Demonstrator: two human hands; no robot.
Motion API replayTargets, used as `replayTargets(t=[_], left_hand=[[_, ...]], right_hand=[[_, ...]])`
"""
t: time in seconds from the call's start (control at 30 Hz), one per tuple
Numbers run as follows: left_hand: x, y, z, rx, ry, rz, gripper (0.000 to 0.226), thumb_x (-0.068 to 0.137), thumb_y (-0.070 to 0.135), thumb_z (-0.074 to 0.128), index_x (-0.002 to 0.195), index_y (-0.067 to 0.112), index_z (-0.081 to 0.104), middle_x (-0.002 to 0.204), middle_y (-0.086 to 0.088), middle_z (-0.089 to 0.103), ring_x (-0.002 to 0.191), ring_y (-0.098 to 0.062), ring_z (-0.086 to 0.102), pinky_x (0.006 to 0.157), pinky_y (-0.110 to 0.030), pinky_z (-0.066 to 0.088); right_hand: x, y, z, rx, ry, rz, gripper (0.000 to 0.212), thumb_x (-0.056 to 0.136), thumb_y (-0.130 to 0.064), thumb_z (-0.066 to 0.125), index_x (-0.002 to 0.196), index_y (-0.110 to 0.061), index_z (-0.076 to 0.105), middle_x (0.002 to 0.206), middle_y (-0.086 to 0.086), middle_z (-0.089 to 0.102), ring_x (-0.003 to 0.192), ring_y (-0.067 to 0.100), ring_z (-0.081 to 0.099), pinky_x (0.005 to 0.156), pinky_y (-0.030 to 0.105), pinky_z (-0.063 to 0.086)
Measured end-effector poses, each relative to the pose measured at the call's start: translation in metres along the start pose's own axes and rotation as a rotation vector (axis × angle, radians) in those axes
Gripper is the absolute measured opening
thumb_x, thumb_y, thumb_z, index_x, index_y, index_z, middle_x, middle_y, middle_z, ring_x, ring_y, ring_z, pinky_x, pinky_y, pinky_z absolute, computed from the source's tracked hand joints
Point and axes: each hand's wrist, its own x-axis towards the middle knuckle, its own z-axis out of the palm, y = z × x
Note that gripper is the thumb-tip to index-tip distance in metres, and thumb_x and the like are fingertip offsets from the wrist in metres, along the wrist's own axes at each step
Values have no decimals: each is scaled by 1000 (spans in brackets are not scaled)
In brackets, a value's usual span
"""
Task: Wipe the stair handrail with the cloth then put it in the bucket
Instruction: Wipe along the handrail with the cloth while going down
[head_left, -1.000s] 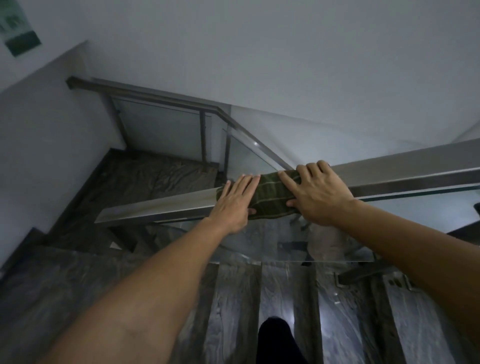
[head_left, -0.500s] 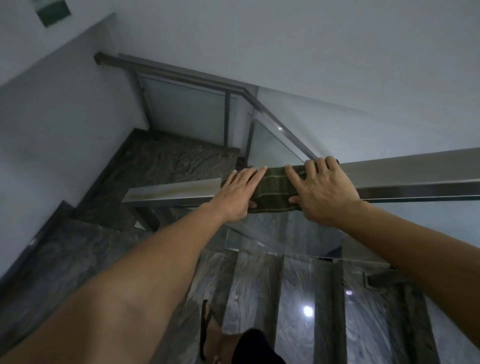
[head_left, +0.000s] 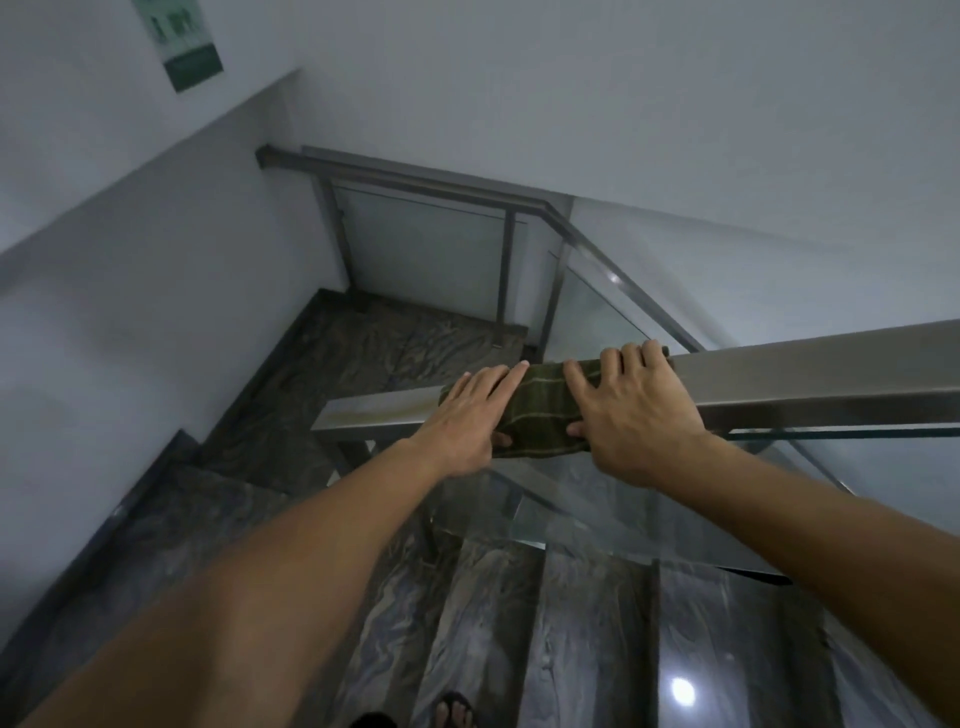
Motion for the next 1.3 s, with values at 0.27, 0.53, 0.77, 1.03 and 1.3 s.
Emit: replayTargets(t=[0.27,0.53,0.77,1.03,1.3], left_hand=[[-20,-66,10,-13,-28,-20,97,84,17,65,151,20,-4,154,-8,16,143,-27,16,121,-41,5],[-38,-142,26,6,-10,7,99,81,15,66,150,21,-4,151,-6,18,141,-26,19,121,-42,7],[-52,-214,51,-6,41,82,101,80,18,68,151,18,-5,151,-7,18,141,-25,16,121,-43,6],[-60,-262,62,-42,61,156,96,83,26,65,150,17,-3,151,-9,19,141,-27,18,120,-46,8],[-58,-299,70,-73,70,266,95,87,42,57,148,24,-13,151,0,13,138,-20,17,119,-41,15]], right_hand=[[44,-61,4,-1,-18,3,73,91,-58,28,144,-9,17,122,25,50,110,40,49,96,52,33],[88,-124,4,28,-54,7,74,92,-58,27,145,-9,13,132,27,44,120,42,42,102,53,29],[129,-187,18,-44,-14,74,75,89,-63,23,144,-12,16,122,23,49,108,38,49,97,50,34],[154,-225,18,-38,-38,83,75,88,-65,17,146,-17,9,127,19,47,112,34,47,101,48,34],[167,-249,26,-11,-27,191,72,85,-61,42,144,-20,30,131,21,52,121,38,49,107,58,33]])
